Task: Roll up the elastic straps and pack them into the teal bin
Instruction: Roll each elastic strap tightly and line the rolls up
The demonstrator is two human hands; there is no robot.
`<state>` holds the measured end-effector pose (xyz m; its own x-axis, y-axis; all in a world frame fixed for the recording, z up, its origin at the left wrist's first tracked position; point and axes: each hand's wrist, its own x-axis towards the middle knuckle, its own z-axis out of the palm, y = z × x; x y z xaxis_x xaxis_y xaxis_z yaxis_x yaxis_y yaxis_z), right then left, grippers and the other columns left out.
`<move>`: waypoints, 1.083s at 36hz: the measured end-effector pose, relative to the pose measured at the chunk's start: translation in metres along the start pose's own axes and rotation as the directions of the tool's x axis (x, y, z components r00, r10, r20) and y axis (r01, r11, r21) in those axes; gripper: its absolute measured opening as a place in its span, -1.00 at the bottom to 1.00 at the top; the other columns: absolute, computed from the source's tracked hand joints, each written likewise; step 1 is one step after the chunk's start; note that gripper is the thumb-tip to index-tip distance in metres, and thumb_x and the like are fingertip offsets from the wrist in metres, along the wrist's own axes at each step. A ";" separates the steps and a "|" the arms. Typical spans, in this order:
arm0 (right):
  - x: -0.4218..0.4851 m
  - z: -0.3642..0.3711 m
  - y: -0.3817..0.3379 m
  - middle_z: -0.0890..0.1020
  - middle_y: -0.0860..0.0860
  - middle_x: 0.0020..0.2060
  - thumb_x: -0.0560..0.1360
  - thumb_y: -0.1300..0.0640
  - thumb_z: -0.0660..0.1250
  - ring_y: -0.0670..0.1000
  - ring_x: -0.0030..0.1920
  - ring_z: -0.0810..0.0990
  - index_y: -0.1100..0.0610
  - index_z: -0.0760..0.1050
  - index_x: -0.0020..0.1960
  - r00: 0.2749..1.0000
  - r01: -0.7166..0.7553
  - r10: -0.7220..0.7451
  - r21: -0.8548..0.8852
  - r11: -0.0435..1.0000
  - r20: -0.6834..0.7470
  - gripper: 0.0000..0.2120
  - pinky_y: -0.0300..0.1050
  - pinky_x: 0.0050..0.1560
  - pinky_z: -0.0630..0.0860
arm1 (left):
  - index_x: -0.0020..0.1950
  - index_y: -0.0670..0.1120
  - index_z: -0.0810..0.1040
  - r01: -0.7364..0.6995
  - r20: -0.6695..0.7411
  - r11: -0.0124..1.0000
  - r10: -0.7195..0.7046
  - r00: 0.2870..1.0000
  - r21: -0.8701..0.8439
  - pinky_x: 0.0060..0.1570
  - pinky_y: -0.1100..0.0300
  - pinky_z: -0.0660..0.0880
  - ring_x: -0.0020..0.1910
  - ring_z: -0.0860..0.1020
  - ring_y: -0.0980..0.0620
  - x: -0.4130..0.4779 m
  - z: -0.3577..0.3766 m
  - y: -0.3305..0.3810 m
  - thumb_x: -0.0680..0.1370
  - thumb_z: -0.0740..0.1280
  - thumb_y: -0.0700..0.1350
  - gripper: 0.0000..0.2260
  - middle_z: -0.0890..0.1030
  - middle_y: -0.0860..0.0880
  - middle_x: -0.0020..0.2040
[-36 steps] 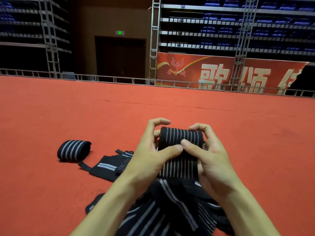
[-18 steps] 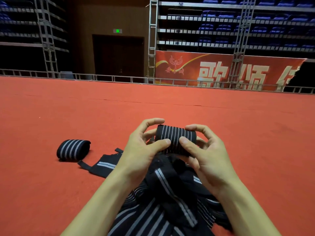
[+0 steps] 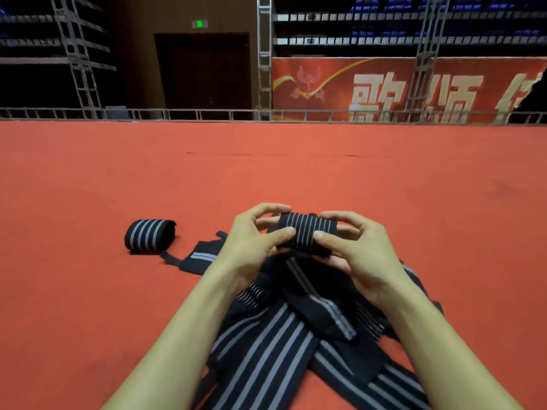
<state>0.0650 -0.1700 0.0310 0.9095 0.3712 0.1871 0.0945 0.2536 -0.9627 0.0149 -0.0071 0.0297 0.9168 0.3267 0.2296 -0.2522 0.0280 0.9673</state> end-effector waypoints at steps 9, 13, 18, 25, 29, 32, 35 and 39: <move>-0.005 0.065 0.032 0.66 0.17 -0.06 0.41 0.43 0.47 0.12 -0.11 0.69 0.08 0.58 -0.04 0.992 -0.030 0.056 -0.220 0.975 0.112 -0.70 0.11 -0.10 0.68 | 0.01 -0.13 0.59 0.094 -0.066 0.993 -0.090 0.994 0.068 -0.16 0.04 0.66 -0.20 0.66 0.00 -0.030 -0.078 -0.004 0.49 0.38 -0.46 -0.75 0.64 -0.11 -0.10; 0.000 0.115 0.051 0.63 0.15 -0.08 0.39 0.42 0.50 0.11 -0.12 0.67 0.06 0.59 -0.05 0.988 -0.029 0.072 -0.291 0.956 0.139 -0.70 -0.02 -0.22 0.67 | 0.02 -0.14 0.58 0.115 -0.158 0.982 -0.091 0.983 0.152 -0.15 0.05 0.67 -0.16 0.63 -0.01 -0.040 -0.124 -0.002 0.49 0.38 -0.46 -0.76 0.60 -0.12 -0.06; 0.012 0.177 0.088 0.61 0.15 -0.06 0.37 0.40 0.53 0.05 -0.20 0.62 0.03 0.57 -0.07 0.977 -0.048 0.121 -0.375 0.926 0.175 -0.68 -0.17 -0.41 0.56 | 0.01 -0.11 0.57 0.141 -0.247 0.948 -0.069 0.966 0.284 -0.09 -0.02 0.66 -0.08 0.60 0.00 -0.044 -0.189 -0.012 0.48 0.39 -0.45 -0.74 0.56 -0.11 -0.02; 0.048 0.248 0.130 0.63 0.09 -0.04 0.31 0.23 0.61 0.11 -0.08 0.68 -0.02 0.59 0.03 0.984 0.067 0.033 -0.532 0.844 0.177 -0.63 0.07 -0.17 0.68 | 0.14 -0.16 0.60 0.127 -0.297 0.865 0.027 0.955 0.485 -0.31 0.21 0.54 -0.11 0.57 0.10 -0.015 -0.269 -0.029 0.46 0.44 -0.40 -0.71 0.61 -0.10 -0.01; 0.068 0.268 0.148 0.63 0.12 -0.06 0.30 0.17 0.63 0.13 -0.13 0.68 -0.04 0.50 -0.03 0.981 0.097 0.015 -0.559 0.823 0.192 -0.62 0.06 -0.23 0.68 | 0.16 -0.14 0.62 0.145 -0.295 0.828 0.026 0.955 0.542 -0.22 0.15 0.54 -0.14 0.57 0.08 0.002 -0.299 -0.033 0.46 0.46 -0.37 -0.69 0.61 -0.07 -0.01; 0.075 0.275 0.165 0.65 0.09 -0.15 0.28 0.08 0.63 0.15 -0.12 0.67 -0.04 0.47 -0.06 0.977 0.128 0.010 -0.615 0.778 0.215 -0.61 0.08 -0.15 0.66 | 0.13 -0.10 0.63 0.144 -0.266 0.773 0.033 0.964 0.618 0.01 0.13 0.53 -0.04 0.58 0.06 0.009 -0.314 -0.041 0.45 0.47 -0.35 -0.70 0.62 0.01 -0.01; 0.078 0.279 0.178 0.65 0.04 -0.11 0.30 0.00 0.61 0.13 0.02 0.60 -0.05 0.47 -0.03 0.968 0.184 -0.016 -0.667 0.722 0.250 -0.62 -0.04 0.05 0.54 | 0.13 -0.06 0.63 0.138 -0.258 0.713 0.061 0.964 0.687 0.08 0.14 0.52 0.04 0.59 0.08 0.012 -0.323 -0.051 0.46 0.48 -0.31 -0.71 0.62 0.06 0.00; 0.083 0.283 0.182 0.64 0.06 0.00 0.32 0.00 0.60 0.11 0.08 0.59 -0.01 0.54 0.05 0.967 0.203 -0.035 -0.681 0.703 0.253 -0.62 -0.01 0.11 0.54 | 0.18 -0.04 0.62 0.114 -0.261 0.723 0.095 0.960 0.681 0.02 0.17 0.50 0.05 0.59 0.08 0.010 -0.326 -0.061 0.50 0.45 -0.28 -0.71 0.60 0.09 -0.02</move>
<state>0.0433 0.1597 -0.0734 0.7739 0.5756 0.2639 0.5270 -0.3545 -0.7724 -0.0617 0.3022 -0.0618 0.7756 0.5635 0.2846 0.1327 -0.5863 0.7992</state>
